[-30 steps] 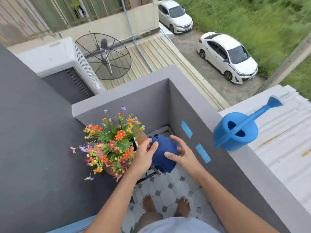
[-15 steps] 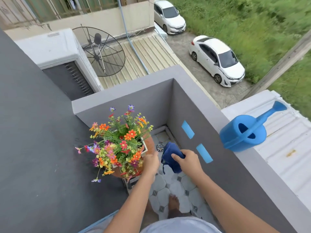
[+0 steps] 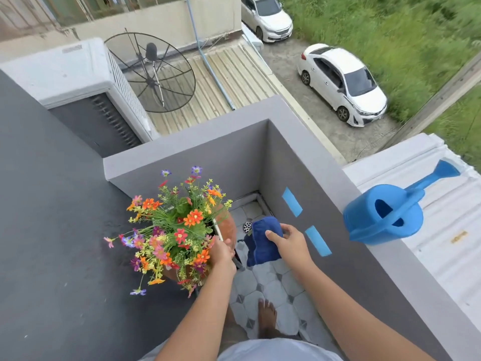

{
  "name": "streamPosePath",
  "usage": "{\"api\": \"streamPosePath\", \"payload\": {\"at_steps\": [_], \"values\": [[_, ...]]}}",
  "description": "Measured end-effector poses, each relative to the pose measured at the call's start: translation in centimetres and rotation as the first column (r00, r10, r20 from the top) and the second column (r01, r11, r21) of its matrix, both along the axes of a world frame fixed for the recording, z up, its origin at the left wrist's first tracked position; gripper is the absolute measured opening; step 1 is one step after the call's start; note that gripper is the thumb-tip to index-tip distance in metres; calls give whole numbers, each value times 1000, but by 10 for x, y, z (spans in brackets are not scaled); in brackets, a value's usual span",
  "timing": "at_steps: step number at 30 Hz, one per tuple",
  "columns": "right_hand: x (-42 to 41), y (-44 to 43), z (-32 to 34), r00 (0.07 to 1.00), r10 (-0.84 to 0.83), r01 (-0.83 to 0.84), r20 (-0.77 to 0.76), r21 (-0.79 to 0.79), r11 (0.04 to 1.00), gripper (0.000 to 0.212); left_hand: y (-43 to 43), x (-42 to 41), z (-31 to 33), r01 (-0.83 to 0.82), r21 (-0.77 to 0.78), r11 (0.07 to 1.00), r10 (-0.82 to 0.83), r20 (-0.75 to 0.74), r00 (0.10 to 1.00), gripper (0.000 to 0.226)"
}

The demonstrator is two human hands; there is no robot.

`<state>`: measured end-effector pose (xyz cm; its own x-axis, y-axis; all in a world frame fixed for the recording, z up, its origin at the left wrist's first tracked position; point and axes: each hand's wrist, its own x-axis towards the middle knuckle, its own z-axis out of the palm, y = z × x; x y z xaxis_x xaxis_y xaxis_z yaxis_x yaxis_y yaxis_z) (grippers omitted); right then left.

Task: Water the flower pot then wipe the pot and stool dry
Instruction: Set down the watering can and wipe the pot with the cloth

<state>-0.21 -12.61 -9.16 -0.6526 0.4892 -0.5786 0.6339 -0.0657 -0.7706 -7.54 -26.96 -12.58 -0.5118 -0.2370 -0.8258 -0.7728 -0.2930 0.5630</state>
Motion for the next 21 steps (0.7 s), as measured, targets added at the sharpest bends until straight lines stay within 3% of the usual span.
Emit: {"api": "streamPosePath", "payload": {"at_steps": [5, 8, 14, 17, 21], "values": [[-12, 0, -4, 999, 47, -47, 1, -59, 997, 40, 7, -3, -4, -104, -113, 988, 110, 50, 993, 23], [-17, 3, -4, 998, 52, -55, -34, -92, 994, 39, 11, -3, 8, -164, -60, 985, 168, 59, 984, 18], [-28, 6, -3, 995, 76, -84, -61, -126, 989, 37, 13, -8, 14, -167, -41, 985, 171, 125, 977, 42], [-30, 7, -3, 994, 94, -101, -61, -132, 986, 37, 14, -5, 15, -167, 18, 986, 165, 79, 983, 43], [-30, 11, -5, 992, 109, -116, -56, -144, 983, 40, 14, -3, 4, -152, -156, 976, 165, 74, 984, 33]]}}
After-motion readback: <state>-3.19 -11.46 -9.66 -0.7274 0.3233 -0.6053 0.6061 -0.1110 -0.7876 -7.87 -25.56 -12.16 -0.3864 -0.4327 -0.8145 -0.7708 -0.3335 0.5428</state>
